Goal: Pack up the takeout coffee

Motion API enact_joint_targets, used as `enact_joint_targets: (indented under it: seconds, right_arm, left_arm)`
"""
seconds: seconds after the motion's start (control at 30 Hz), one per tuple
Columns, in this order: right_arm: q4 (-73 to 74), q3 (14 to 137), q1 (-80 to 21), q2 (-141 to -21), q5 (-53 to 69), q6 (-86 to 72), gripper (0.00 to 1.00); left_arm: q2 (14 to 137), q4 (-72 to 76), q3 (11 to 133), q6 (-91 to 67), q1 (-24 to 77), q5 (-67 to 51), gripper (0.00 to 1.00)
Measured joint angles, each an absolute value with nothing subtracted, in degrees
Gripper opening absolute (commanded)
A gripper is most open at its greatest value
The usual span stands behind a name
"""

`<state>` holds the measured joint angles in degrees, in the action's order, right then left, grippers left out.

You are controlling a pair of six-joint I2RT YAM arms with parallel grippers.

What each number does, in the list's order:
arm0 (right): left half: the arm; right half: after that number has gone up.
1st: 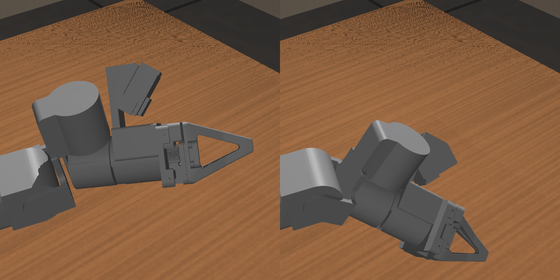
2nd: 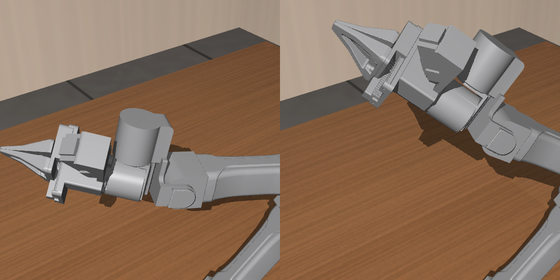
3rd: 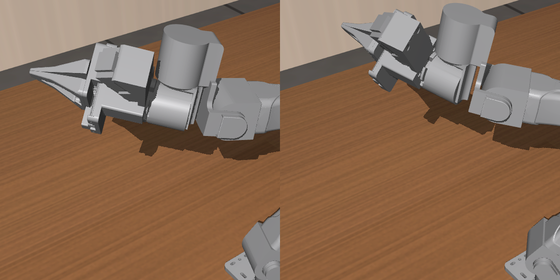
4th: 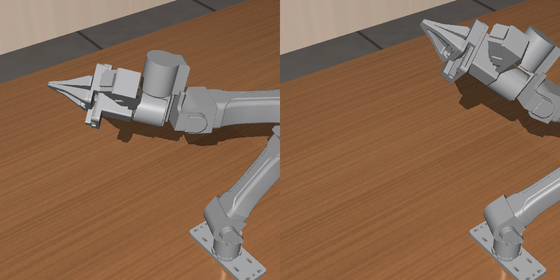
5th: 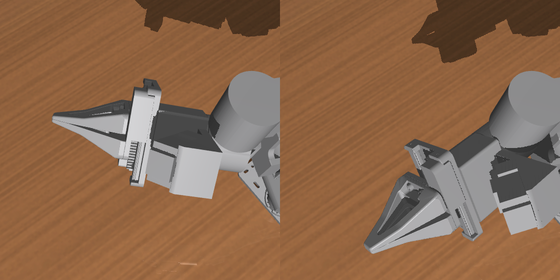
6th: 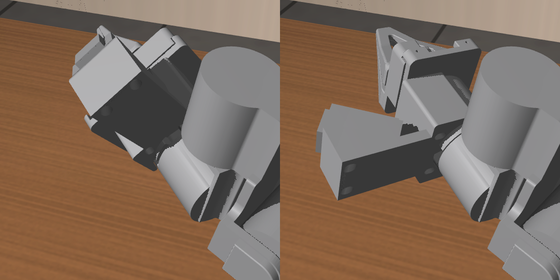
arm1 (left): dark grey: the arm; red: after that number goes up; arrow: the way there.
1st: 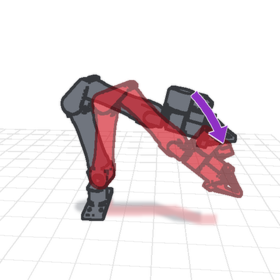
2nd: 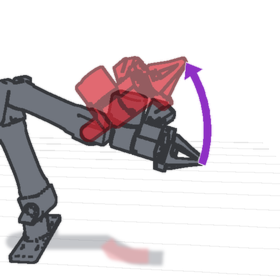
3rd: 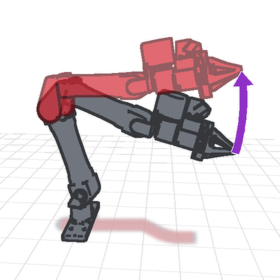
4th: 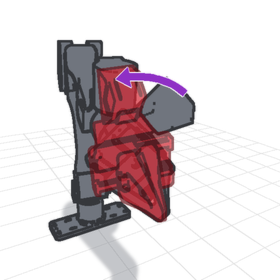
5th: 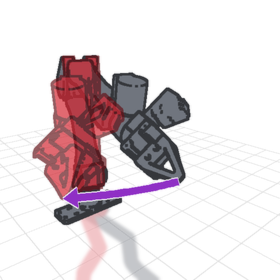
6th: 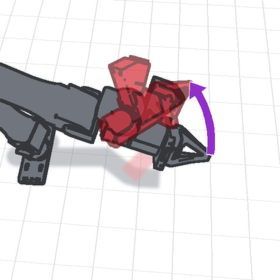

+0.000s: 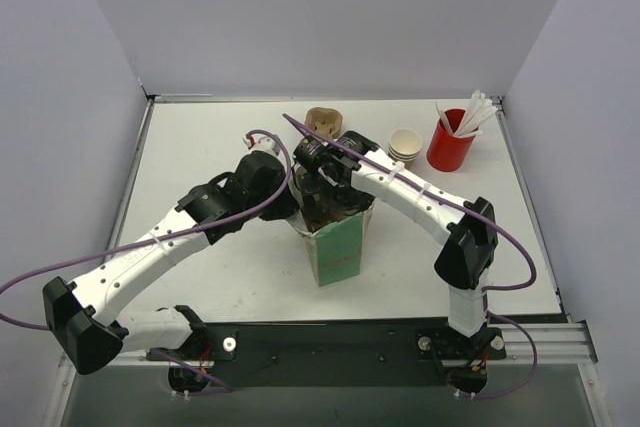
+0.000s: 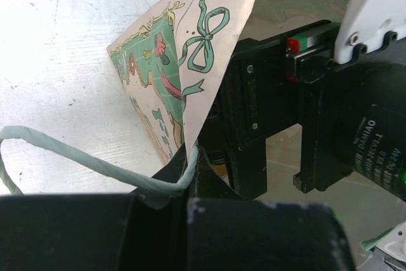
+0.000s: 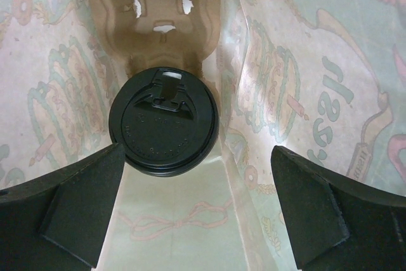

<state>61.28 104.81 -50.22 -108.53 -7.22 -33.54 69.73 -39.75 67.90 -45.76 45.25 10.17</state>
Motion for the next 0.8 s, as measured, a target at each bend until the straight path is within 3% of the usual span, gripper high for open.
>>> enact_joint_targets:
  seconds: [0.8]
  right_arm:
    - [64.1, 108.9, -49.9, -108.5, -7.2, -33.6, 0.93]
  left_arm:
    - [70.9, -40.2, 68.4, -45.7, 45.2, 10.2, 0.00]
